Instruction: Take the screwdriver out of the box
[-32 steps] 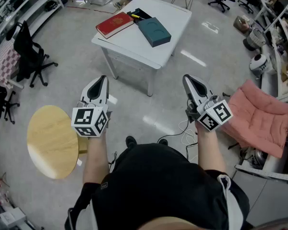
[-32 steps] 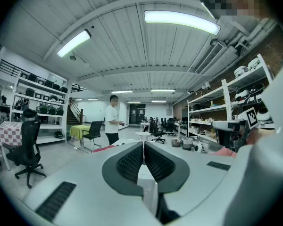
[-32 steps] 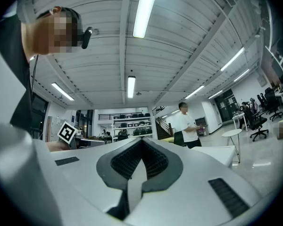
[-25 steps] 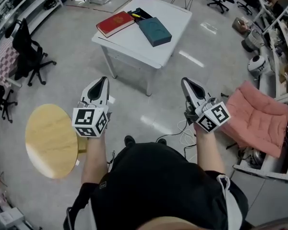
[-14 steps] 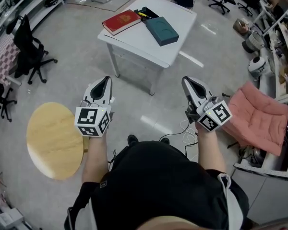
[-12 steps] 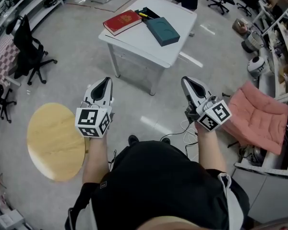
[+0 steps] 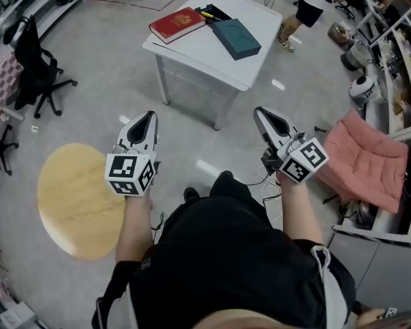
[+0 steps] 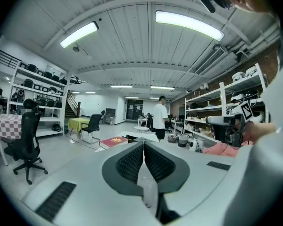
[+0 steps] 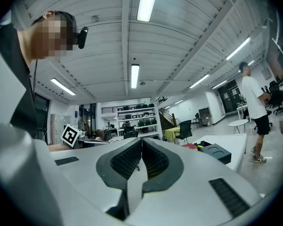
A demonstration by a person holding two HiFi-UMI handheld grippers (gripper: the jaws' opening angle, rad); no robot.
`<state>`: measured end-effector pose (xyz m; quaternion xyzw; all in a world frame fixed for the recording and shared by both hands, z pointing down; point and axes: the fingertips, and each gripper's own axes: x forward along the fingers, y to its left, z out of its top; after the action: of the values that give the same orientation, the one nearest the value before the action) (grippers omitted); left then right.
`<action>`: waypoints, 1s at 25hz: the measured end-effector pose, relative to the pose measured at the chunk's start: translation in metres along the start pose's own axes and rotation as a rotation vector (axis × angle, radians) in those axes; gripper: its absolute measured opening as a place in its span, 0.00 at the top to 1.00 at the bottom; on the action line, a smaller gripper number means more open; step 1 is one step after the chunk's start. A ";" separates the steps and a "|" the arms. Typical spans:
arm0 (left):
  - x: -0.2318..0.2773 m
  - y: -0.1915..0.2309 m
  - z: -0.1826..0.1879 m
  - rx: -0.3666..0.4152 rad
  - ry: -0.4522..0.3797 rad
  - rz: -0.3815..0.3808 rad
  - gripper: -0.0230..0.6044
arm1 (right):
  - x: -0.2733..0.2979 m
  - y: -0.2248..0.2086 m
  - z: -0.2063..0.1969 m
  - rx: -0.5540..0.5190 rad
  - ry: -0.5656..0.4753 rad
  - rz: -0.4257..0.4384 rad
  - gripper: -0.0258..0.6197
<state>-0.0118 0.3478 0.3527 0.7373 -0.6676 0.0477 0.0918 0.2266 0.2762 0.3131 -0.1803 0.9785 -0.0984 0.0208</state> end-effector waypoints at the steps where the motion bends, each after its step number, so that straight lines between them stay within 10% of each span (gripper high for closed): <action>1: 0.001 0.002 -0.002 -0.003 0.005 0.000 0.93 | 0.001 -0.001 0.000 0.004 0.001 -0.001 0.91; 25: 0.182 0.082 0.024 -0.018 0.075 0.073 0.93 | 0.142 -0.185 0.000 0.097 0.023 0.078 0.91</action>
<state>-0.0754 0.1582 0.3704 0.7092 -0.6906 0.0729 0.1216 0.1590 0.0559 0.3493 -0.1398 0.9789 -0.1470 0.0220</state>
